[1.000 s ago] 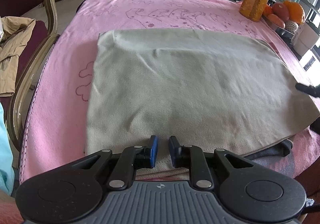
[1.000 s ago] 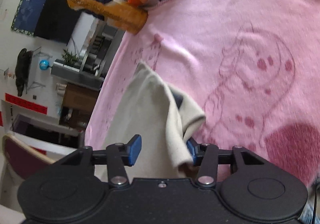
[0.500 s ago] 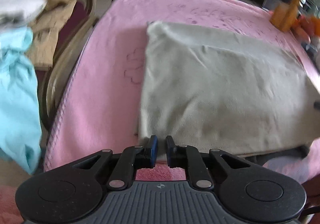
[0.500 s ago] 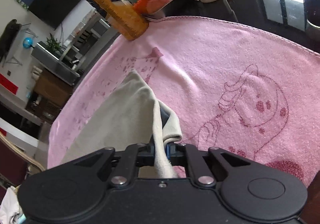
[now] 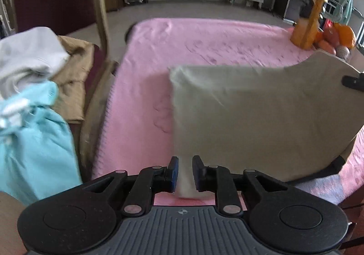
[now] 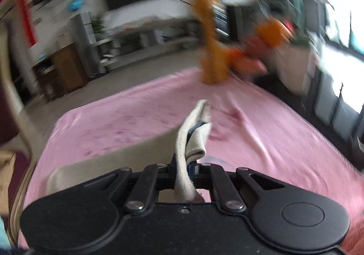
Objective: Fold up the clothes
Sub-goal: 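Lift the sweatshirt corner with the right gripper and fold it over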
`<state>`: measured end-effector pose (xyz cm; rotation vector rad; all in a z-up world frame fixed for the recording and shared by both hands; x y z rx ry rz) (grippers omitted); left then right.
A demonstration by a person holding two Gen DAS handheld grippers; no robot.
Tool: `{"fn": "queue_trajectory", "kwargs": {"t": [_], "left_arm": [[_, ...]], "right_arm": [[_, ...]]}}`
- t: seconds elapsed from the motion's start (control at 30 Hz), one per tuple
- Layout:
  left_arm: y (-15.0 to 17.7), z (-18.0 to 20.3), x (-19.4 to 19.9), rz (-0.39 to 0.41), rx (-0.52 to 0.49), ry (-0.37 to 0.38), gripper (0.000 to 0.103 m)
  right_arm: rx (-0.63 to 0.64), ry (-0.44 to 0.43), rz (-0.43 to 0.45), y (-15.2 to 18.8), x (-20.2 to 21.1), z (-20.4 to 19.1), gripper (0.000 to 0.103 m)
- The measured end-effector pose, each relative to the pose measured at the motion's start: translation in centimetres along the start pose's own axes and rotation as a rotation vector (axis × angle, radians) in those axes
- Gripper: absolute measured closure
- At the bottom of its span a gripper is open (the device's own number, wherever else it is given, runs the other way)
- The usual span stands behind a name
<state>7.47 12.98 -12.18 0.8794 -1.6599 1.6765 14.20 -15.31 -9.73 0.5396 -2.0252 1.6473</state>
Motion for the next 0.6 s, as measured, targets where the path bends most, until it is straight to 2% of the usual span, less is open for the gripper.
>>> {"fn": "queue_trajectory", "kwargs": {"t": [0.13,0.23,0.3,0.4,0.47,0.6], "left_arm": [[-0.9,-2.7,0.5,0.020,0.016,-0.042,0.083],[-0.9,-4.8,0.4,0.026,0.078,-0.057,0.083],[-0.8,-5.6,0.2,0.025,0.117,-0.059,0.083],[-0.6,-6.4,0.0,0.020,0.162,-0.057,0.083],[-0.4,-6.9,-0.2,0.016,0.192,-0.056,0.083],[-0.3,-7.2,-0.4,0.014,0.227,-0.048,0.083]], "right_arm": [[0.217,-0.103,0.053,0.2,1.6,-8.7,0.096],[0.395,-0.196,0.047,2.5,1.3,-15.0,0.096],[0.505,-0.243,0.010,5.1,0.3,-18.0,0.096],[0.638,-0.281,-0.103,9.6,-2.0,-20.7,0.096],[0.673,-0.287,-0.187,12.1,-3.5,-20.9,0.096],[0.678,-0.282,-0.180,11.9,-3.1,-20.9,0.096]]}}
Point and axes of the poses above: each gripper's, at about its wrist camera, not at the fingertips, and x roughly against the way its jaws point, z to its right, y to its underside, the point moved 10 cm from there along -x, roughly the way its jaws point, and after that the axes turned 1 degree about -z, right-handed, at the moved point
